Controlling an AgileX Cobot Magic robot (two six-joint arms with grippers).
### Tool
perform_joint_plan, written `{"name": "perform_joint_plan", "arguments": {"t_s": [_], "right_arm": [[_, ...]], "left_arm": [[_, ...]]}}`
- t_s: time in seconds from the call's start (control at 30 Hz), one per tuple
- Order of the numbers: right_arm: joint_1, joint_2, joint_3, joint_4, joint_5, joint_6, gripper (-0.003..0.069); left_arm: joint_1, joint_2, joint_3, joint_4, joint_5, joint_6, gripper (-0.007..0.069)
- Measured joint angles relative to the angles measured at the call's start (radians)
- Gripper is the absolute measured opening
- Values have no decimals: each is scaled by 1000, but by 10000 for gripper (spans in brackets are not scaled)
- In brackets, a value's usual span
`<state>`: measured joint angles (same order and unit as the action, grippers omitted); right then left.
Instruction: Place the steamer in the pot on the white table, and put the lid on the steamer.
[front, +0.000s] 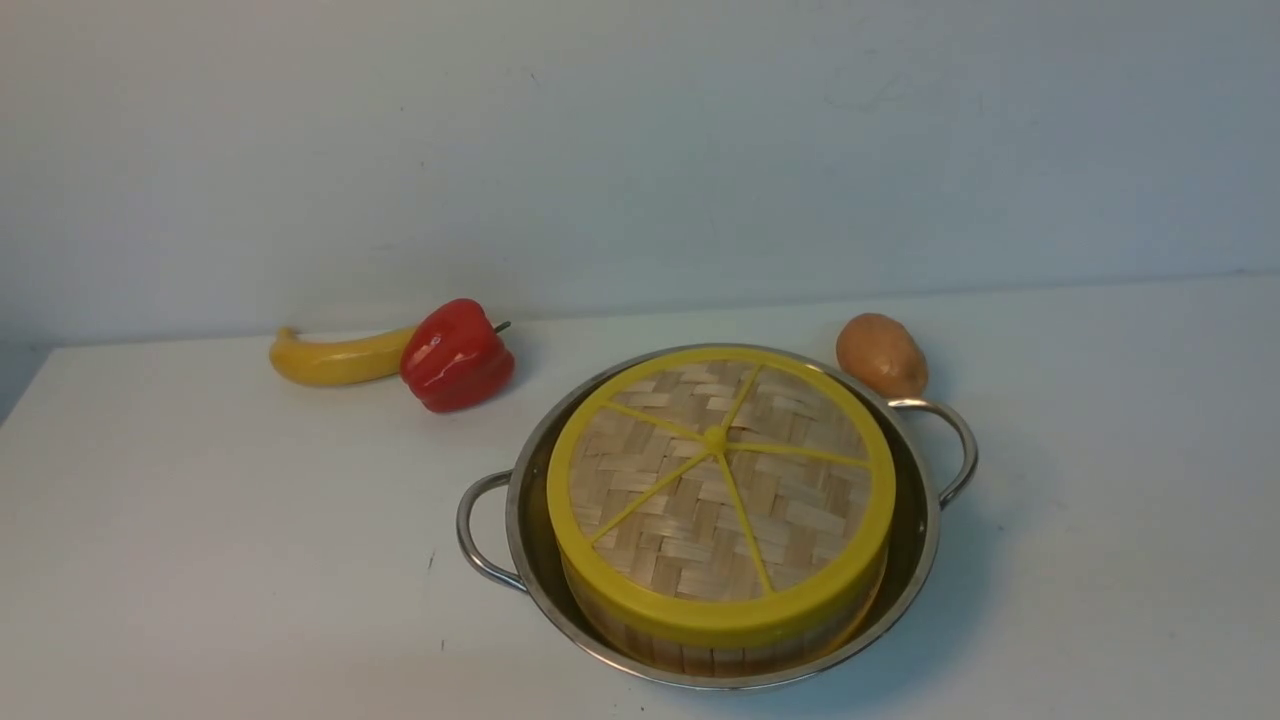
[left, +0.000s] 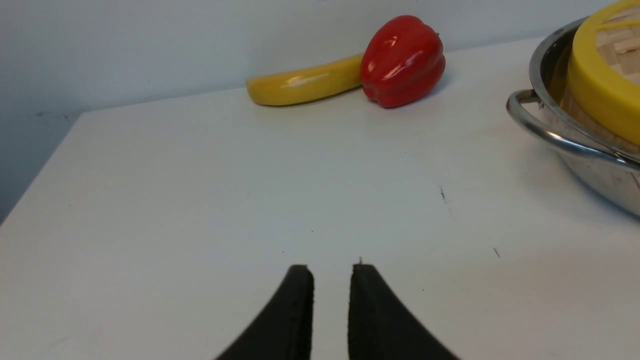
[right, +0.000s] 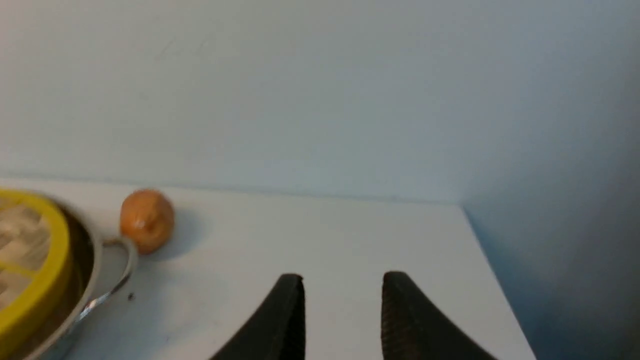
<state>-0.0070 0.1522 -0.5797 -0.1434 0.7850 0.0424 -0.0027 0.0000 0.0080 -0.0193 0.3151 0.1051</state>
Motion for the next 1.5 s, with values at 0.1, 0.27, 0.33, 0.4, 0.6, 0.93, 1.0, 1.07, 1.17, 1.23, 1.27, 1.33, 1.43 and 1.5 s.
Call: {"name": "perform_joint_plan", "arguments": {"t_s": [0.1,0.27,0.33,0.4,0.6,0.93,1.0,1.07,1.17,1.23,1.27,1.33,1.43,1.5], "right_arm": [[-34,-3,105,34,-197,16,239],[-42,-7,314,97,-374,22,239],[-42,-26,380,111,-422,22,239],[-42,-50,423,113,-448,23,239],[-43,-141,540,116,-471,23,239],[-43,-152,587,123,-471,23,239],[-43,-152,587,137,-471,27,239],[-43,-152,587,154,-469,32,239],[-43,-152,588,163,-469,38,239],[-43,-152,588,165,-469,39,239],[-43,-152,588,165,-469,39,239],[-43,-152,588,166,-469,39,239],[-43,-152,588,166,-469,41,240],[-43,-152,588,166,-469,41,241]], "left_arm": [[0,0,0,0,0,0,116],[0,0,0,0,0,0,126],[0,0,0,0,-1,0,126],[0,0,0,0,-1,0,128],[0,0,0,0,-1,0,137],[0,0,0,0,-1,0,158],[0,0,0,0,-1,0,158],[0,0,0,0,-1,0,158],[0,0,0,0,-1,0,168],[0,0,0,0,-1,0,171],[0,0,0,0,-1,0,176],[0,0,0,0,-1,0,176],[0,0,0,0,-1,0,179],[0,0,0,0,-1,0,186]]}}
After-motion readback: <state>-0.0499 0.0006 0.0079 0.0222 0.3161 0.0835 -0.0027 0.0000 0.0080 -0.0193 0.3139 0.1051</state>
